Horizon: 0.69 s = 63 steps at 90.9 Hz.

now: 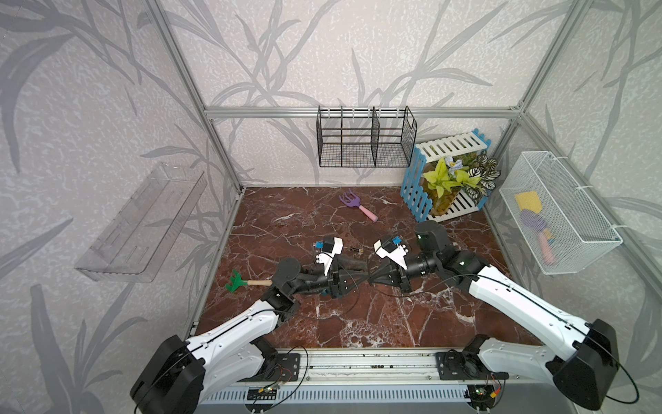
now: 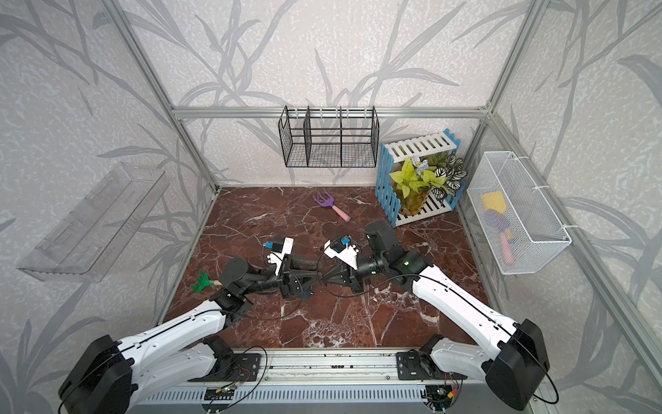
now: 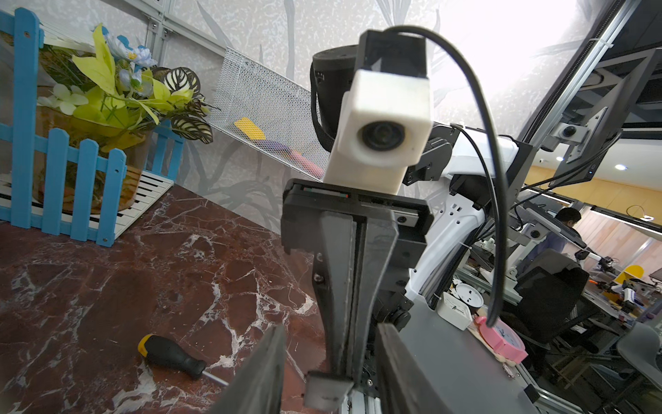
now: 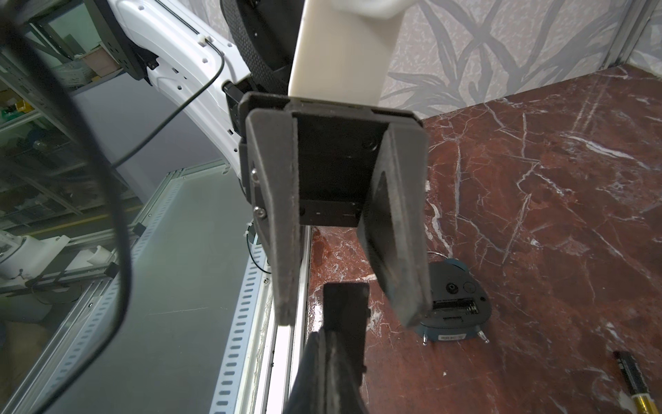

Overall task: Remove the battery from the alarm
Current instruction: Pick up the cover from the center of the board.

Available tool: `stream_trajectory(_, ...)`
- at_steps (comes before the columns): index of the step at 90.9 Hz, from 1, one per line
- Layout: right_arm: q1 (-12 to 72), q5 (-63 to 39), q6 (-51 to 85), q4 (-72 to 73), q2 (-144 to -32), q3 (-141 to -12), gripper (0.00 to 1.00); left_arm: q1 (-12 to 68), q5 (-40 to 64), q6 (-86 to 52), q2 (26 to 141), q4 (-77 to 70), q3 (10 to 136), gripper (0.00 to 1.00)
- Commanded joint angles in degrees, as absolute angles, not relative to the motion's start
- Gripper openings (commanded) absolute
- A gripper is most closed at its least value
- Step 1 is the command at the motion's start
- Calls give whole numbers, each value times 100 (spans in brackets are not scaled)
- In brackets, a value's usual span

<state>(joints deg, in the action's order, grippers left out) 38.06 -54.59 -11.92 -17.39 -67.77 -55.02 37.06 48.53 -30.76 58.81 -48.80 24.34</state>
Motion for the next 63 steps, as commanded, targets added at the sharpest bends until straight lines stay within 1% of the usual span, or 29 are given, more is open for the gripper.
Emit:
stream_trajectory(1,3831,-5625,-1048,-1527,-6825,-5626,0,3739,5054,-3155,5923,-5108,2593,44)
stream_trajectory(4,3832,-5629,-1026,-1500,-6841,-5620,0,3738,5067,-3149,5925,-5088,2593,43)
stream_trajectory(18,3832,-5643,-1011,-1503,-6854,-5624,0,3744,5067,-3125,5924,-5059,2593,35)
stream_trajectory(34,3823,-5610,-994,-1503,-6838,-5610,0,3744,4966,-3077,5913,-4956,2616,21)
stream_trajectory(43,3823,-5586,-989,-1490,-6829,-5616,0,3744,4919,-3067,5922,-4922,2636,16)
stream_trajectory(50,3822,-5557,-975,-1472,-6829,-5610,0,3744,4883,-3083,5922,-4907,2658,13)
stream_trajectory(59,3823,-5458,-927,-1439,-6817,-5615,0,3747,4809,-3117,5905,-4880,2691,13)
stream_trajectory(63,3823,-5376,-912,-1429,-6805,-5606,4,3744,4746,-3128,5891,-4832,2706,12)
